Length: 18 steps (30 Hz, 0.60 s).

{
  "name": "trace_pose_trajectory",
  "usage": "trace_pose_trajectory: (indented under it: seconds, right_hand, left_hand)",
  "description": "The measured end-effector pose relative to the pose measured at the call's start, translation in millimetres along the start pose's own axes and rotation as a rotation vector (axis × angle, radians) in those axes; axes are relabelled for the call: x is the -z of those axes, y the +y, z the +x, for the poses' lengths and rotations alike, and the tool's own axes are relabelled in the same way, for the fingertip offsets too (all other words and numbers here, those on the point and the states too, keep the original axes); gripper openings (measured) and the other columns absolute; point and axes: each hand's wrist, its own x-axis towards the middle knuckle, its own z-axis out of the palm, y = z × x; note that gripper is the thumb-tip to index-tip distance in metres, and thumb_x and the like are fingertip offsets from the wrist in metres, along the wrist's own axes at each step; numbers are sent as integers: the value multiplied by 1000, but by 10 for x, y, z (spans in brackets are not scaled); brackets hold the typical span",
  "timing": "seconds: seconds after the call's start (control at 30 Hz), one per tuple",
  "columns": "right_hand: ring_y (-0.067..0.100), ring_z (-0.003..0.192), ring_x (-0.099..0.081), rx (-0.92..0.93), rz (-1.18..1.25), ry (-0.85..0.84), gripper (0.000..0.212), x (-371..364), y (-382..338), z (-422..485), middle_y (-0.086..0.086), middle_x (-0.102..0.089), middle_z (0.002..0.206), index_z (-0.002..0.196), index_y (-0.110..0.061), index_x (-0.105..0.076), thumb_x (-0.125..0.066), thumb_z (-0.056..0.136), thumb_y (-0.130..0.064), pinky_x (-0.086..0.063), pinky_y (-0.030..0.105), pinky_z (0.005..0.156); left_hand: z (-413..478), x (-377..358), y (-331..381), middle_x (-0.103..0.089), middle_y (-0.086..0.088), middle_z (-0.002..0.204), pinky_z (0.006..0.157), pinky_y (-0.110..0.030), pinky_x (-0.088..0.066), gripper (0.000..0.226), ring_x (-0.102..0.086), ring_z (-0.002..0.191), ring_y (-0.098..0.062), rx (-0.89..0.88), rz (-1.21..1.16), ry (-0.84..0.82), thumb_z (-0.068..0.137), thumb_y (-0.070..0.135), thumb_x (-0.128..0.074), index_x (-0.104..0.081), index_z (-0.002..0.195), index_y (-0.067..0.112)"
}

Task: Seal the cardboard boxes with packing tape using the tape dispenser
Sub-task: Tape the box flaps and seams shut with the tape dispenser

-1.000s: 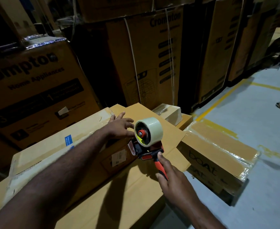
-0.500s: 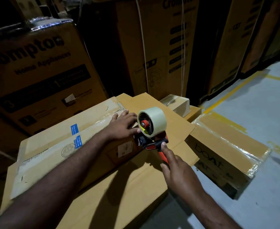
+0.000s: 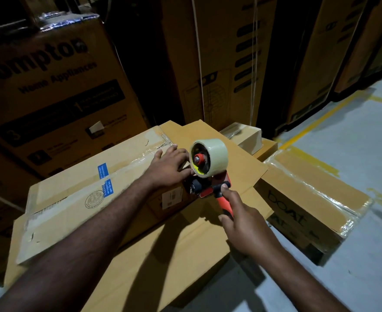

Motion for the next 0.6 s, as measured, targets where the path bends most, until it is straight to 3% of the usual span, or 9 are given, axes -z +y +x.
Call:
trace_pose_trajectory:
  seconds: [0.07,0.2,0.3,0.37,0.5,0.6]
  right_hand:
    - [10,89,-65,-76,111,-64,66,-32,-56,-22,3,-64,121,151,-49,-12,-54,102,-35,-55,25,68]
    - [11,97,-66,-96,136,-57,66,-233,-54,-139,-1,-65,120,150,-50,-12,-54,101,-36,-57,30,79]
    - [8,74,-67,-167,244,-118,62,-101,3,-48,-6,-64,104,150,-48,-21,-56,101,-33,-53,23,58]
    - [10,58,-63,-245,401,-144,60,63,35,32,3,-66,93,149,-46,-28,-57,100,-26,-50,23,50]
    - [17,56,-57,-377,777,-172,50,162,93,207,12,-62,78,140,-39,-41,-59,100,-15,-48,31,50]
    - [22,58,-57,-391,956,-132,39,92,58,382,15,-60,74,135,-34,-46,-55,102,-15,-49,33,52]
  left_hand:
    - [-4,-49,12,-32,7,162,125,-54,-2,61,-7,156,-16,-13,54,47,92,58,-61,-45,142,28]
    - [-10,-117,-22,-35,8,159,125,-55,-7,66,-9,155,-17,-40,120,86,83,64,-69,-45,135,31]
    - [-22,-74,-24,-37,8,157,124,-54,-7,64,-11,155,-18,-60,108,92,83,71,-59,-48,132,31]
    - [-41,0,-11,-39,9,155,123,-55,-6,64,-11,154,-17,-42,70,64,82,71,-45,-50,130,30]
    - [-209,27,-94,-47,6,147,122,-58,-11,73,-17,153,-18,-1,73,56,84,82,-22,-54,119,28]
    - [-426,-29,-137,-53,3,138,119,-60,-18,69,-26,148,-20,81,187,118,86,84,-24,-54,109,27]
